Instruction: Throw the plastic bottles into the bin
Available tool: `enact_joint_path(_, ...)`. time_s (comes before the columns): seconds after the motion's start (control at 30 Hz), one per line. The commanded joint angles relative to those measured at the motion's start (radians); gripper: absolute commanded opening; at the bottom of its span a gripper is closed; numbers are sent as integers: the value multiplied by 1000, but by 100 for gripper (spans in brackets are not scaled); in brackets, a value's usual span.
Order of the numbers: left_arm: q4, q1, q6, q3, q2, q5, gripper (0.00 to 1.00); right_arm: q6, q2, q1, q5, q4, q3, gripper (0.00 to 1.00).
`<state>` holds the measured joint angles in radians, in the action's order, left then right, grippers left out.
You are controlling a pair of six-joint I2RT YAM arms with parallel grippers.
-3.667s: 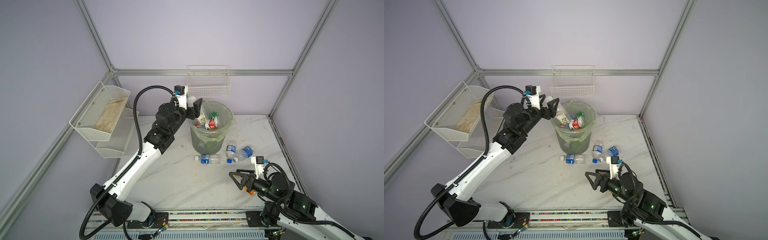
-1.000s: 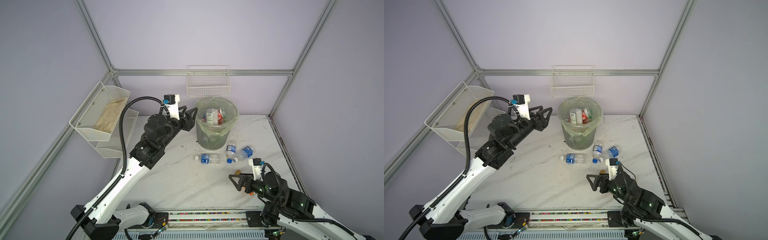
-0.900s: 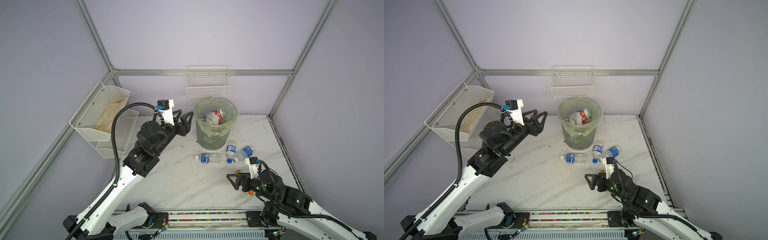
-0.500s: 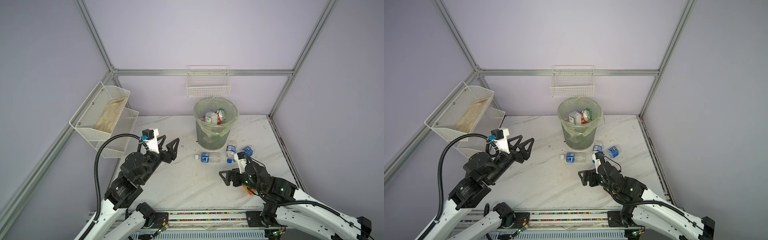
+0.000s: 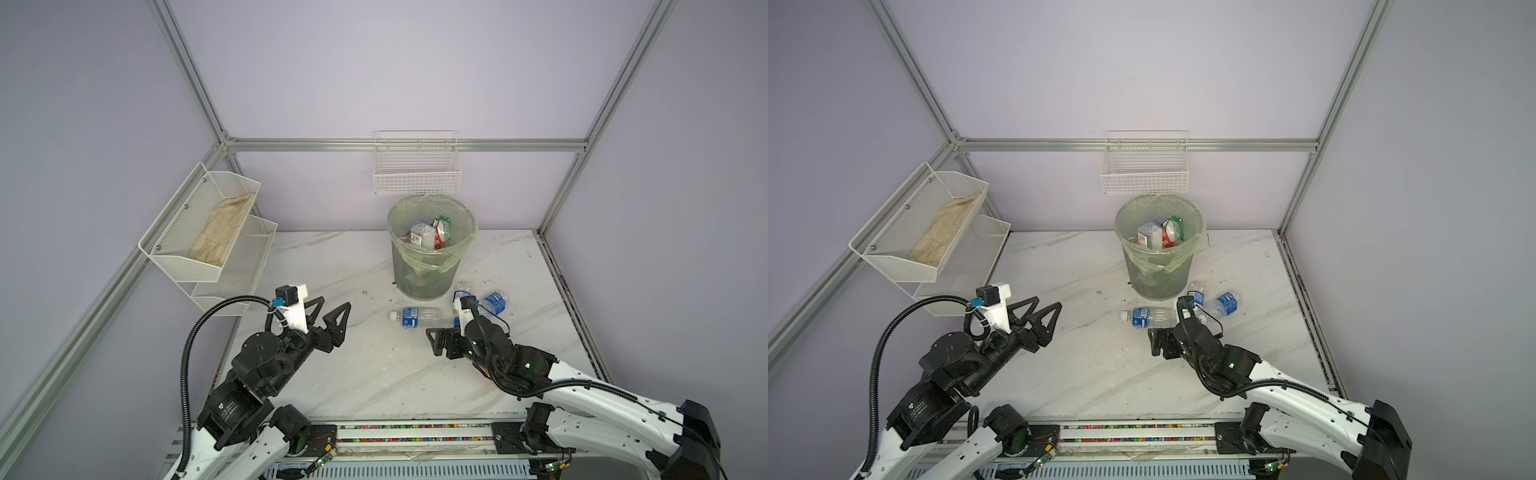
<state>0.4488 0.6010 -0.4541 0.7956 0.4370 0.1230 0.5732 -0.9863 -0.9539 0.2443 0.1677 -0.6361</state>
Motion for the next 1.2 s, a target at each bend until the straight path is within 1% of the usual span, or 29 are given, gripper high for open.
enact_joint_path(0.0,10,-7,-41,-51,-29,-38,78,-39,-52,4,86,-119,9,98)
enact_joint_path(0.07,18,-7,-56,-61,-42,-43,78,-54,-89,29,86,-144,1,97)
enact_joint_path(0.13,23,-7,-73,-70,-54,-52,78,-69,-121,67,64,-166,-13,97)
enact_joint_path(0.3,39,-7,-110,-100,-78,-73,78,-85,-190,174,-50,-251,-21,97)
enact_joint_path(0.5,42,-8,-144,-130,-98,-86,78,-81,-318,224,-126,-335,-37,97)
enact_joint_path(0.6,45,-7,-150,-129,-100,-94,78,-82,-382,241,-164,-378,-48,97)
enact_joint_path(0.83,70,-7,-151,-124,-107,-96,78,-79,-517,270,-210,-466,-58,97)
enact_joint_path(0.97,75,-7,-155,-125,-107,-95,78,-79,-582,279,-251,-488,-71,95)
enact_joint_path(1.07,76,-7,-155,-128,-107,-88,78,-64,-586,279,-300,-531,-45,91)
enact_joint_path(1.17,74,-7,-155,-137,-100,-85,78,-20,-561,279,-334,-584,2,88)
